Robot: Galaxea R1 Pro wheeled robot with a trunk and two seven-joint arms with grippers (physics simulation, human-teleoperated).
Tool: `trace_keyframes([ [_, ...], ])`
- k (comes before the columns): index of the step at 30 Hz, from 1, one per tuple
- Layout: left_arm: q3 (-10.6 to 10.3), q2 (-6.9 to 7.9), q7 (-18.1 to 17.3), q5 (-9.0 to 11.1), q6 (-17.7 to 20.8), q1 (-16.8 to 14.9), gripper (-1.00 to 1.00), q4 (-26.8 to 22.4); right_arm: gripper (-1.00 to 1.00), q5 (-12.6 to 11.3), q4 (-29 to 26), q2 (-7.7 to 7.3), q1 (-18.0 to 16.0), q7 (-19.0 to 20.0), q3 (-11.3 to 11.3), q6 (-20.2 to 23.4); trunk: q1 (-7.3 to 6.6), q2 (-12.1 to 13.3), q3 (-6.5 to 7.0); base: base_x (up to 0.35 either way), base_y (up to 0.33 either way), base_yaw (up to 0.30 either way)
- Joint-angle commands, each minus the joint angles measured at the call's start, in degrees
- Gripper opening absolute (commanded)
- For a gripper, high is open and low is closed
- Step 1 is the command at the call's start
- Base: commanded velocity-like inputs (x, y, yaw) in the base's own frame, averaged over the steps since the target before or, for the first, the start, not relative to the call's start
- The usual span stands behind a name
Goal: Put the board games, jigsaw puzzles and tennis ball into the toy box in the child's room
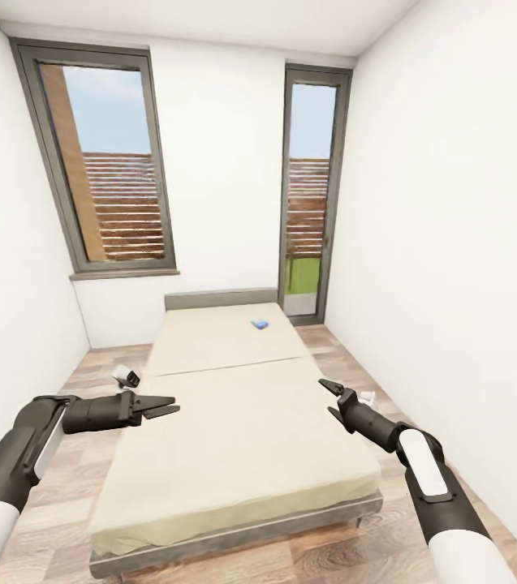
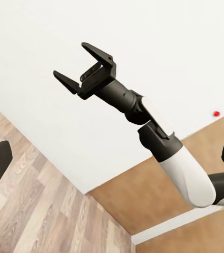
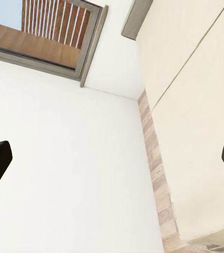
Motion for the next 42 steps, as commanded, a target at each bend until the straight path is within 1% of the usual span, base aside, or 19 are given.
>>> trace_keyframes([
  [1,0.0,0.00,0.0,0.0,0.6,0.0,1.00,0.0,1.00,0.1,0.0,0.02,0.0,0.2,-0.2,0.3,0.02,0.0,-0.03,0.000,-0.298,0.089],
  [8,0.0,-0.02,1.9,0.0,0.6,0.0,1.00,0.0,1.00,0.2,0.0,0.02,0.0,0.2,-0.2,0.3,0.02,0.0,-0.03,0.000,-0.300,0.217],
  [25,0.0,-0.02,2.3,0.0,0.6,0.0,1.00,0.0,1.00,0.2,0.0,-0.07,0.0,0.2,-0.2,0.3,0.02,0.0,-0.03,0.000,-0.301,0.285],
  [31,0.0,-0.02,2.3,0.0,0.6,0.0,1.00,0.0,1.00,0.2,0.2,-0.07,0.0,0.2,-0.2,-0.5,0.02,0.0,-0.03,0.000,-0.301,0.291],
  [35,0.0,-0.02,2.3,0.0,0.6,0.0,1.00,0.0,1.00,0.2,0.4,-0.46,0.0,0.2,-0.2,-1.4,0.02,0.0,-0.03,0.000,-0.227,0.291],
  [42,0.1,0.00,2.3,0.0,0.6,0.0,1.00,0.0,1.00,0.1,2.1,-1.32,0.0,0.3,-0.2,-1.7,0.02,0.0,-0.03,0.000,-0.054,0.291],
])
